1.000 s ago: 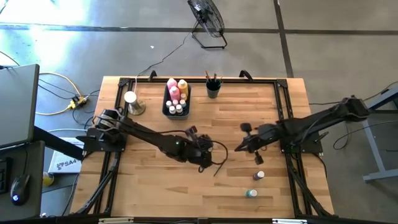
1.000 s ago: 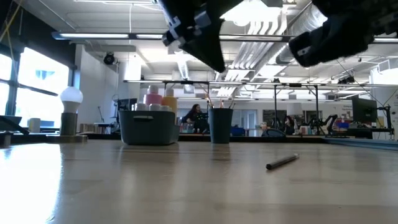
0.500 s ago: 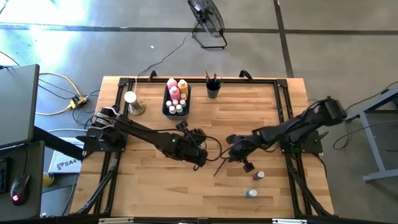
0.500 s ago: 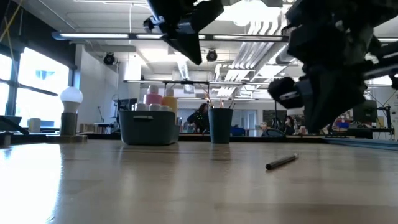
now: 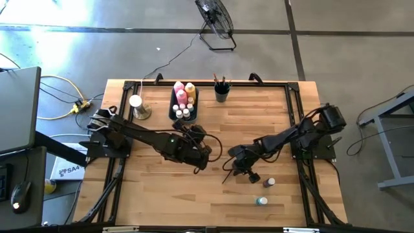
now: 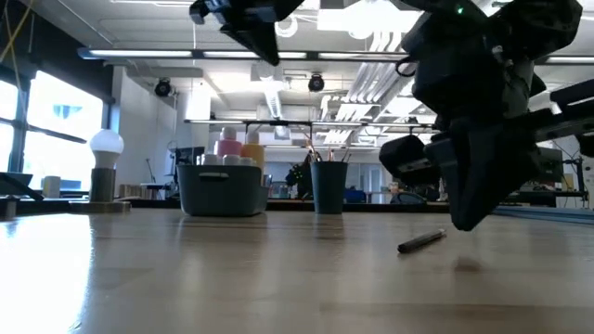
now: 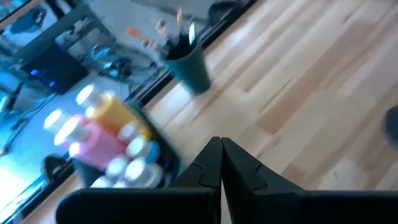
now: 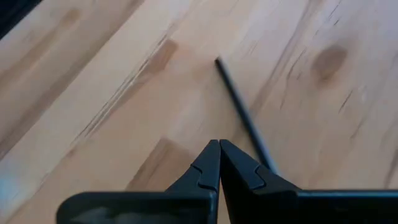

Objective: Pick & Place Paint Supplies
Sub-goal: Put the silver paint brush into the green cup

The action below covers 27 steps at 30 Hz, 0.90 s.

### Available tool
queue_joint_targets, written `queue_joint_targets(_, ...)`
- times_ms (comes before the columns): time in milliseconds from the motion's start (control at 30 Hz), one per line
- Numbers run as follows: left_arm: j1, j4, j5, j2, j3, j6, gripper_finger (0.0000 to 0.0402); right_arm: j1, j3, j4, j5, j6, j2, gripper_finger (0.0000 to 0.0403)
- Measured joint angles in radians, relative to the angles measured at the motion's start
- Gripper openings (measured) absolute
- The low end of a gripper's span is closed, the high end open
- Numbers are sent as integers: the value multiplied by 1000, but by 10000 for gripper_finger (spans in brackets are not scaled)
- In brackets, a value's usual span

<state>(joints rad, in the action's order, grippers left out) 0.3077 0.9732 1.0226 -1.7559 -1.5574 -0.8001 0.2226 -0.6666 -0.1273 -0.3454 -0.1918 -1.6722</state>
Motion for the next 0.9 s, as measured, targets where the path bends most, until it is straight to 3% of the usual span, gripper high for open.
queue_joint_targets(200,0,29,2,10,3,-44,0,-9,-2,-4,60,-22,-11,2)
queue_joint_targets(467,0,28,-7,10,3,-44,0,-47,-2,6,15,-21,-47,2)
queue_joint_targets(900,0,24,-19,9,3,-47,0,-107,-1,-124,272,-23,-69,2)
